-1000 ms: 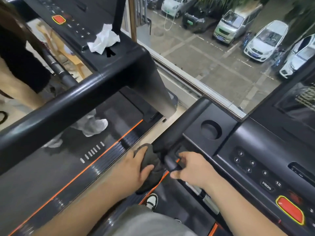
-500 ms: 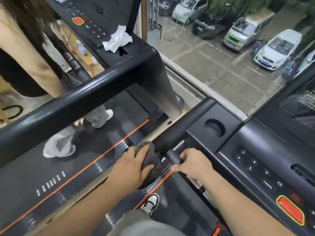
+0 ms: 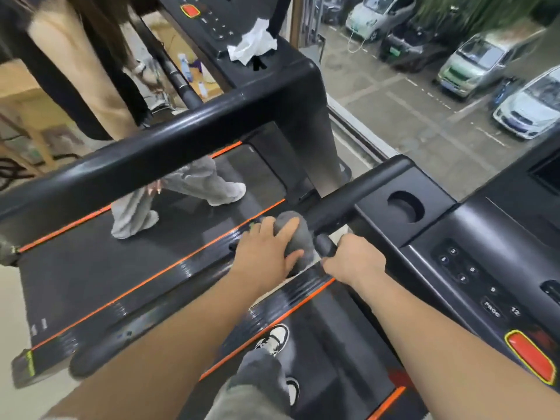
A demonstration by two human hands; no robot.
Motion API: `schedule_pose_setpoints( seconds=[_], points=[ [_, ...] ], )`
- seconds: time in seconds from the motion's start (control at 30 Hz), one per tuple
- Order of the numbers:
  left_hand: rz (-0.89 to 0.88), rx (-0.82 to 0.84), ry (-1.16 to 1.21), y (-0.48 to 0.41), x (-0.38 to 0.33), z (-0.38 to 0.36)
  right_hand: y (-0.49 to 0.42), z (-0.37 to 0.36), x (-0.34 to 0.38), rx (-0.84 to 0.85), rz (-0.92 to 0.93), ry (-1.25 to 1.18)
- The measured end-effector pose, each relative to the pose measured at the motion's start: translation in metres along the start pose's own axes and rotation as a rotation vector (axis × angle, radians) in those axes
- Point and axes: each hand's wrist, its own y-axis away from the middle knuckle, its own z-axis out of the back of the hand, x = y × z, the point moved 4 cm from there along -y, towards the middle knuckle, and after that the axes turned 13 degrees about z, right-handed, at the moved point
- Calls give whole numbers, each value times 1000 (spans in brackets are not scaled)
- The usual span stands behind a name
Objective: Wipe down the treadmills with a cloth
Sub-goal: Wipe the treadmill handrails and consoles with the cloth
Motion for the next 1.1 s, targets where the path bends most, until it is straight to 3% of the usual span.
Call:
schedule_pose_setpoints(
  seconds=[0.2, 0.43, 0.53, 0.7, 0.8, 0.9, 1.0, 1.1],
  points=[
    [57, -71, -6, 72, 95, -5, 11, -10, 6, -100, 14, 81],
    [187, 40, -141, 25, 22, 0, 15, -18, 11, -117, 30, 134],
    [172, -4, -99, 2, -16, -7, 15, -18, 11, -115, 36, 195],
    [-27, -14, -91, 28, 14, -10, 19, -12, 13, -115, 19, 242],
    [-94, 110, -69, 45, 43, -2, 35, -10, 46, -331, 342, 35],
    [-97, 190, 180, 64, 44, 16, 55, -21, 106, -220, 780, -185],
    [-102, 14, 454, 110, 64, 33, 58, -43, 133, -39, 778, -224],
    [-99, -80, 539, 162, 95, 36, 50, -74, 134, -97, 727, 60]
  ],
)
